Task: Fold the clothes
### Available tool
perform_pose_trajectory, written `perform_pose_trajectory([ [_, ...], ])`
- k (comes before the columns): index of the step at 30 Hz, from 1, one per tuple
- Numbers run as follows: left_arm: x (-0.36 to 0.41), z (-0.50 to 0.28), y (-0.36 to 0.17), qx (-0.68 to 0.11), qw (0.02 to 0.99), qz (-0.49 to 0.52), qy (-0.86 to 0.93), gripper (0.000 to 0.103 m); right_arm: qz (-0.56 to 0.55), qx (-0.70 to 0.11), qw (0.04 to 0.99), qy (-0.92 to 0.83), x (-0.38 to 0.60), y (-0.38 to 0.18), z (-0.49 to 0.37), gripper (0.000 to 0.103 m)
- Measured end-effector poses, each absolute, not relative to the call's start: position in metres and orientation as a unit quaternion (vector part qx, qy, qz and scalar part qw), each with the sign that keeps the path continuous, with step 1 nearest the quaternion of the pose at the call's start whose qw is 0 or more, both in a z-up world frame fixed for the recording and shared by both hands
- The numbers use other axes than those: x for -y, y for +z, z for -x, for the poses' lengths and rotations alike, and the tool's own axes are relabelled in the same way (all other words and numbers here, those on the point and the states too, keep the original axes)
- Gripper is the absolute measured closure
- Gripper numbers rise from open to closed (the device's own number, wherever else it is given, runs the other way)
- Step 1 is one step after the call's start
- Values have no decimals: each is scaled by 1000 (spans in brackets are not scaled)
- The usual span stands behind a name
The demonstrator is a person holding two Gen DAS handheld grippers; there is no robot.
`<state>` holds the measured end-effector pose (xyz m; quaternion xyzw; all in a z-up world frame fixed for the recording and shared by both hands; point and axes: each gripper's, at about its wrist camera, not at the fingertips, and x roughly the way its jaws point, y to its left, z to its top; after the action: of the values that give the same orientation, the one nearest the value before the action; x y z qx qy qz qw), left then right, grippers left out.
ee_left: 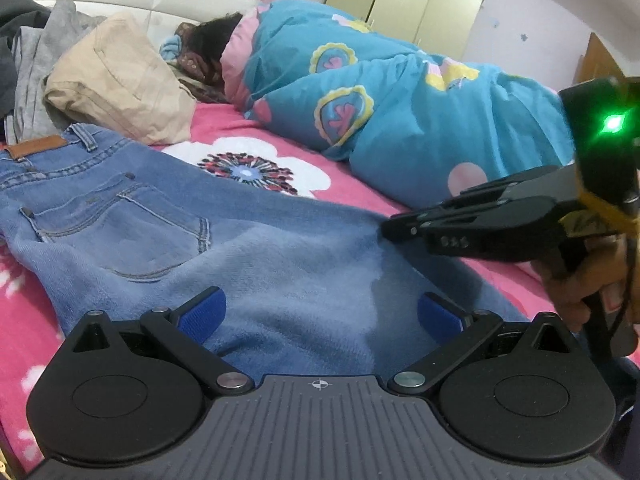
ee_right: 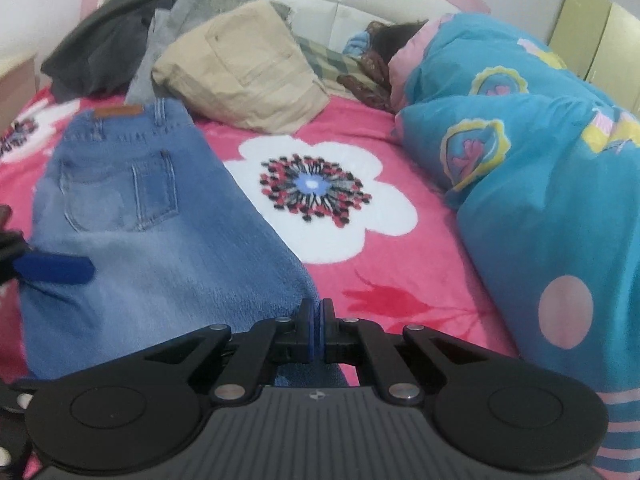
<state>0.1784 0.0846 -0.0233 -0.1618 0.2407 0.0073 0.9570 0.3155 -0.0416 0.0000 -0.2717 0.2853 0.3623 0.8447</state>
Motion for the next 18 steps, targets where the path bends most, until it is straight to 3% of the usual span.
perform_pose_trajectory([
  [10, -80, -182, -29, -255, 957, 140, 10, 0, 253, -321, 840, 358, 48, -33, -330, 100],
  [14, -81, -181, -29, -257, 956, 141, 9, 0, 185, -335, 863, 331, 83, -12, -338, 78],
  [18, -80, -181, -28, -257, 956, 141, 10, 0, 100, -335, 890, 293, 149, 21, -331, 78],
])
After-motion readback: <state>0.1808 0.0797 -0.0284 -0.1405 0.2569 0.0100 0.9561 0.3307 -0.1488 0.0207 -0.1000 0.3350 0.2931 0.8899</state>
